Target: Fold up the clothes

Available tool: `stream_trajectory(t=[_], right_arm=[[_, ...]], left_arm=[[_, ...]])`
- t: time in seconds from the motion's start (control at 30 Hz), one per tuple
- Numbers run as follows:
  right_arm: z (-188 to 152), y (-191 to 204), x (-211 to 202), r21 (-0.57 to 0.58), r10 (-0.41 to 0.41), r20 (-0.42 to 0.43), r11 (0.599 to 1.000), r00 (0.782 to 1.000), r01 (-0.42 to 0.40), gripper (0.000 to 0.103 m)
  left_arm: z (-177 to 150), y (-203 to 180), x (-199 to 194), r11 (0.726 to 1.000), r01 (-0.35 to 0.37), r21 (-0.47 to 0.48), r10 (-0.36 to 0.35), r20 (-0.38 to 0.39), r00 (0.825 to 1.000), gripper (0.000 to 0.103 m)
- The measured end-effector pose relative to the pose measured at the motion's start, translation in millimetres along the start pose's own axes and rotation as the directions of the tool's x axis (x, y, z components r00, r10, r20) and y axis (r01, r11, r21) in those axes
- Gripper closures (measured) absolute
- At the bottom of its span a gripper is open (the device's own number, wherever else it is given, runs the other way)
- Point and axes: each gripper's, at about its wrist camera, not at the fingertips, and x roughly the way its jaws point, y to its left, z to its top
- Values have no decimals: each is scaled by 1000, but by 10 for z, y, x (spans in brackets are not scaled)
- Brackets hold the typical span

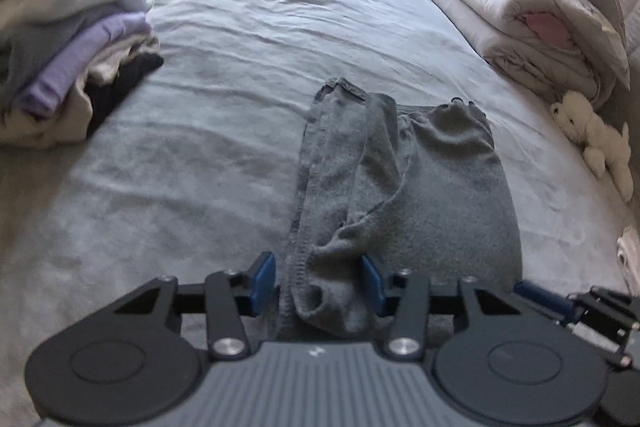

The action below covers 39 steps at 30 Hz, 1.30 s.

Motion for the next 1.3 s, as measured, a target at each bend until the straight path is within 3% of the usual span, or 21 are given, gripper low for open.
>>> stream_trajectory(t=[0.33,0.5,0.63,0.8,0.93,1.03,1.13,1.3], right_arm=[[-115,108,35,-79,-48,5,996,999,48,87],[-92,-88,-140,49,9,3,999,1000,-9,85],[-169,-199,-17,128,37,-42,991,998,-31,75],[-166,-400,46,263,97,-72,962,993,-75,73],[-159,-419,14,285,109,-69,955,992,-85,72],[-165,-538,-68,381,160,-45,915,986,-131,65],[-210,-662,-66,468,211,-39,868,977,-169,65],[-319,-852,1,638,330,21,722,944,-266,59]], left_arm=[[-55,73,5,999,20,-44,-19,5,1000,60],[-71,66,-50,998,-4,-68,4,4,1000,67],[-116,56,-49,999,-13,-50,14,19,1000,70],[-135,144,-69,999,9,-33,-9,20,1000,77],[-152,208,-96,999,35,-24,-35,19,999,79],[-168,246,-109,999,50,-18,-49,22,999,80],[-189,238,-112,999,51,-8,-51,29,998,81],[-190,272,-111,997,66,-34,-66,24,998,82]])
